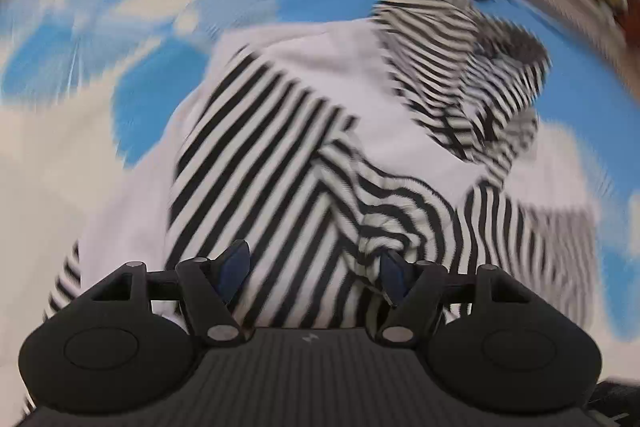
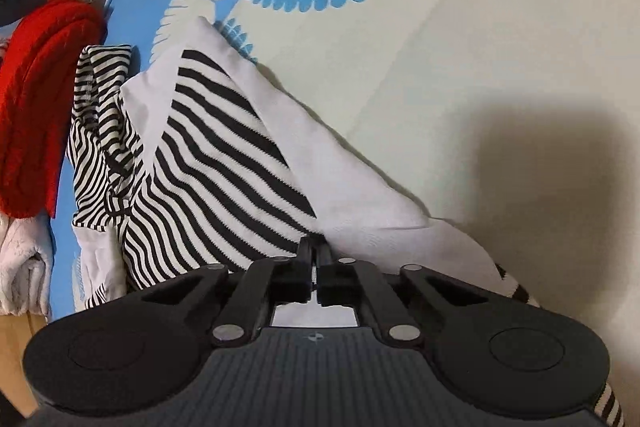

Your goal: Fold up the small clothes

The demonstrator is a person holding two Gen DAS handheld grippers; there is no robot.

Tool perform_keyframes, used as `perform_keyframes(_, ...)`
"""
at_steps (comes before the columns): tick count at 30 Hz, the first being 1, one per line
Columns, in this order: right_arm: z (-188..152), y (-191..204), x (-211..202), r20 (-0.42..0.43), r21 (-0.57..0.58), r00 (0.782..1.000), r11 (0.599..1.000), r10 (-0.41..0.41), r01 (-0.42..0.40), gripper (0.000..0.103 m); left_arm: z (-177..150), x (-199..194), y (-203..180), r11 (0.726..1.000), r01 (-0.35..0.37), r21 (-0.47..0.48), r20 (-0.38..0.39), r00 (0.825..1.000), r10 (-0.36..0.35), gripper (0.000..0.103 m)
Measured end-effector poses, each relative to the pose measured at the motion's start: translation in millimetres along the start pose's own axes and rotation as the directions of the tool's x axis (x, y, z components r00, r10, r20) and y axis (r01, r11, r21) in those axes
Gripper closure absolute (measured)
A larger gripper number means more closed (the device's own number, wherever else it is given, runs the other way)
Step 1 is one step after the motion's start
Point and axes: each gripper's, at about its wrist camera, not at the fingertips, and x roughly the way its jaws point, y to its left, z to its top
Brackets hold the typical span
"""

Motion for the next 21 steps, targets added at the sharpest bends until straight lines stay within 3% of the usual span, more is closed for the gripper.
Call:
perform_keyframes(1, 0.5, -0.7, 0.2, -0.004, 0.004, 1.000, 1.000, 0.004, -0.004, 0.103, 4.3, -2.6, 14.2, 0.999, -0.010, -0.054, -0.019, 1.000, 0.009, 0.030)
perform_keyframes(5, 0.0, -0.4, 0.5, -0.005, 0.000, 1.000, 1.000, 0.001, -0.001, 0.103, 22.2, -21.3, 59.6, 0.975, -0.160, -0.155, 0.029, 0.986, 0.166, 0.034)
perform_keyframes(7, -0.2, 0.0, 0.5, -0.003, 0.000, 1.000, 1.000, -0.002, 0.002, 0.103, 32.1, -27.3, 82.0, 0.965, -0.129, -0.228, 0.027, 0.990, 0.139, 0.034)
perform_keyframes(14, -5.5, 6.8, -4.9, 0.024, -0.007, 0.999, 1.000, -0.029, 0.029, 0.103, 41.8, -10.1, 109.7, 0.954, -0.005, -0.301, -0.038, 0.999, -0.007, 0.035)
perform_keyframes(19, -5.6, 8.6, -5.6, 0.024, -0.002, 0.999, 1.000, -0.031, 0.031, 0.102, 35.4, 12.0, 111.3, 0.947, 0.044, -0.317, -0.074, 0.995, -0.071, 0.053)
perform_keyframes(21, -5.0, 8.5, -6.3, 0.024, 0.005, 0.999, 1.000, -0.031, 0.031, 0.102, 35.0, 16.2, 108.9, 0.954, 0.048, -0.296, -0.071, 0.995, -0.073, 0.065)
